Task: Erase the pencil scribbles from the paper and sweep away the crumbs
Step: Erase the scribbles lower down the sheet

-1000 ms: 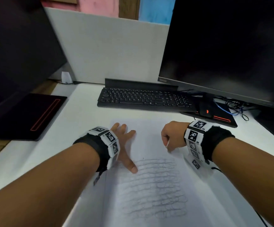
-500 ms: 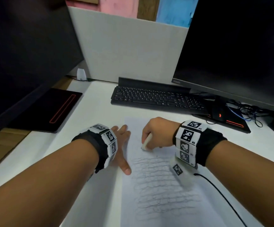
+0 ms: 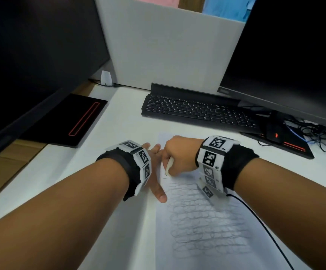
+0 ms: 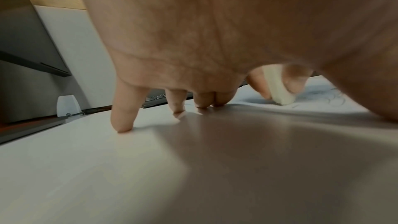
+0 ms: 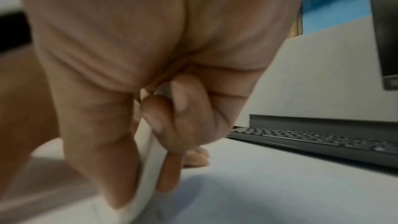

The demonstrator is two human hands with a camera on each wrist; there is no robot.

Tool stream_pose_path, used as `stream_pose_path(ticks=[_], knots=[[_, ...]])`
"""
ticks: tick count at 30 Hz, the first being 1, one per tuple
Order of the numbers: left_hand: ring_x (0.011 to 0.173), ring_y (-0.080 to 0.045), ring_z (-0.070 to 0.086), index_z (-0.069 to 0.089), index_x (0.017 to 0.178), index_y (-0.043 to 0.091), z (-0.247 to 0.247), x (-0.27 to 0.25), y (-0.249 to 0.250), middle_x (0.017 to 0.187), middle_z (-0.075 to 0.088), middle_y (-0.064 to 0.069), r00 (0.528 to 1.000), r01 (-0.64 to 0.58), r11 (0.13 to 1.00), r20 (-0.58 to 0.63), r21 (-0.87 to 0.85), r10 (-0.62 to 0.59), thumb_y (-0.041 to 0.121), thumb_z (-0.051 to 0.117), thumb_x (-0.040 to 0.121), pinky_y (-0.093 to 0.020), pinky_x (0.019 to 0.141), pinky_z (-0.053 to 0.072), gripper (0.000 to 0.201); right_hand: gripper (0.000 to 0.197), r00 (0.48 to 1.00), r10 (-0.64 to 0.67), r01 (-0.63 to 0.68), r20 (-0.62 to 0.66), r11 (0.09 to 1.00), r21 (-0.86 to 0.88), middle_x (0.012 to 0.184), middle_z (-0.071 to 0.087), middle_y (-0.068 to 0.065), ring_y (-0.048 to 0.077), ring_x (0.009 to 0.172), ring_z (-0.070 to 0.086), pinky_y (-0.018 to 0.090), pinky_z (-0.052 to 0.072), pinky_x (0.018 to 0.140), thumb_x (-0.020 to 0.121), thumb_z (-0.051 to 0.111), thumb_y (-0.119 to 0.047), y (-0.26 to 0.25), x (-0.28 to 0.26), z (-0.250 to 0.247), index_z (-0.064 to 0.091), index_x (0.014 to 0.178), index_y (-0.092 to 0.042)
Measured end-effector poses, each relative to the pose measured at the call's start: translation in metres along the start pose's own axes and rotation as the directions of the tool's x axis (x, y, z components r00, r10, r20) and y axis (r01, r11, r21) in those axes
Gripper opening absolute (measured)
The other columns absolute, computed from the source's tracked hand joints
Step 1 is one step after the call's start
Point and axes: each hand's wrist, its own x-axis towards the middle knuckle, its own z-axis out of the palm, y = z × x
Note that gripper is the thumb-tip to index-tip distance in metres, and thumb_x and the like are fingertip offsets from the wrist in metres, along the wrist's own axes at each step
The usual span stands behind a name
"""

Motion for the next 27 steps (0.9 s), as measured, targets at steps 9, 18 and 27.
stream_pose_path(ticks=[9,18,27], knots=[[0.148,-0.032,-0.015,-0.012,0.155,0.032,0.000,0.003,-0.002,0.163,-0.016,0.002,1.000,0.020,0.999,0.006,0.035,-0.020,0.074,0.075,0.059,-0.059,0.119,0.004,0.136,0.012,0.998,0.014,-0.017,0.058,0.999,0.044,0.076,0.065,-0.010,0.007,0.072,0.059,0.022,0.051,0.067,0.082,0.072,-0.020,0.009,0.001,0.000,0.076,0.092,-0.016],[0.149,-0.029,-0.014,-0.013,0.155,0.026,-0.003,-0.002,0.002,0.163,-0.015,0.000,0.999,0.041,0.998,0.002,0.038,-0.041,0.072,0.075,0.061,-0.054,0.120,0.004,0.137,0.009,0.996,0.076,-0.081,0.043,0.990,0.119,0.078,0.068,-0.009,0.011,0.078,0.064,0.026,0.054,0.069,0.079,0.073,-0.023,0.019,-0.001,0.007,0.075,0.087,-0.019],[0.149,-0.029,-0.012,-0.012,0.156,0.025,-0.004,-0.005,0.004,0.163,-0.014,0.001,0.999,0.050,0.997,-0.011,0.055,-0.049,0.072,0.074,0.063,-0.051,0.118,0.004,0.135,0.007,0.997,0.075,-0.079,0.037,0.988,0.134,0.075,0.068,-0.008,0.014,0.078,0.065,0.028,0.055,0.068,0.078,0.072,-0.022,0.023,0.002,0.008,0.074,0.084,-0.017]])
